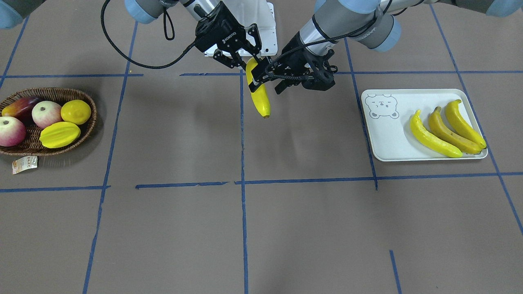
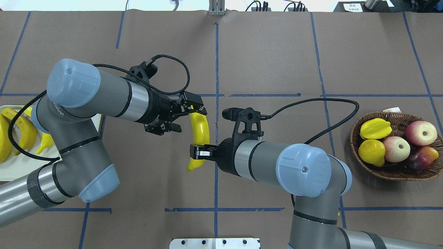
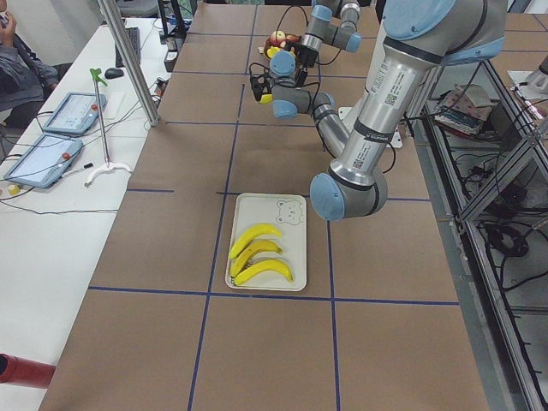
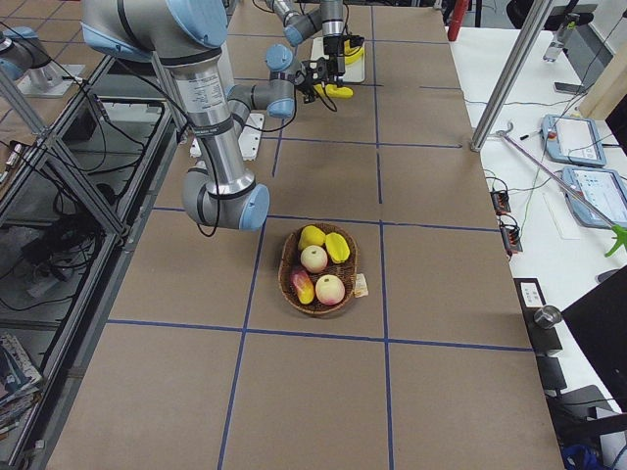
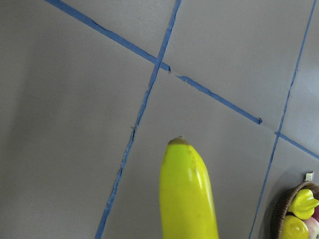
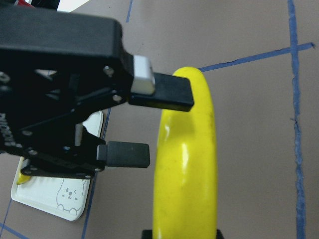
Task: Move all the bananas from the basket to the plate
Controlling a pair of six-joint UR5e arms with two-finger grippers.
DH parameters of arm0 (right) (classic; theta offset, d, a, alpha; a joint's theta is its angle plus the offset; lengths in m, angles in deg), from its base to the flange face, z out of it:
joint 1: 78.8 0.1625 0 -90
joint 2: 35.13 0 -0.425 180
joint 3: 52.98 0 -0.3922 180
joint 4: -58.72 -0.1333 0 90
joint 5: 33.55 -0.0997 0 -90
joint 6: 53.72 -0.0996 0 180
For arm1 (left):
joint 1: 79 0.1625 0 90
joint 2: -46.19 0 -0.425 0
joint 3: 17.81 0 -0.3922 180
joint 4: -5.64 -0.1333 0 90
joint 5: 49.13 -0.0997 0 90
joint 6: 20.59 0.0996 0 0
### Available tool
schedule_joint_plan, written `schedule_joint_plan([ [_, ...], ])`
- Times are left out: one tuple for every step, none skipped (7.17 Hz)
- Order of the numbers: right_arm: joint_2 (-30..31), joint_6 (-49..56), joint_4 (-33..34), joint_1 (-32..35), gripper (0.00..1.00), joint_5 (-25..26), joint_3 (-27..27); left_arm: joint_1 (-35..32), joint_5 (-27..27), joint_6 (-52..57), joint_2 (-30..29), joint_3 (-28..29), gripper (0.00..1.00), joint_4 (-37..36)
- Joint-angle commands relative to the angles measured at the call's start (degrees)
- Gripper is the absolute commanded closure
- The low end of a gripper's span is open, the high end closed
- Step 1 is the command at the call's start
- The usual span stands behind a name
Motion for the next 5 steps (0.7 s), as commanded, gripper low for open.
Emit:
schedule_joint_plan([
  [-0.4, 0.0, 0.0, 0.0, 0.76, 0.1, 0.0, 0.6, -0.9, -0.8, -0.8, 0.8, 0.08, 0.1],
  [-0.4, 0.1, 0.1, 0.0, 0.78, 0.1, 0.0, 0.7, -0.9, -0.8, -0.9, 0.8, 0.11, 0.1],
  [-0.4, 0.1, 0.1, 0.0, 0.79, 0.8, 0.0, 0.6, -0.9, -0.8, -0.9, 0.8, 0.13, 0.1],
  [-0.4, 0.1, 0.1, -0.3, 0.81, 2.1, -0.1, 0.6, -0.9, -0.8, -0.9, 0.8, 0.17, 0.1],
  [-0.4, 0.1, 0.1, -0.3, 0.81, 2.1, 0.0, 0.6, -0.9, -0.8, -0.9, 0.8, 0.25, 0.1],
])
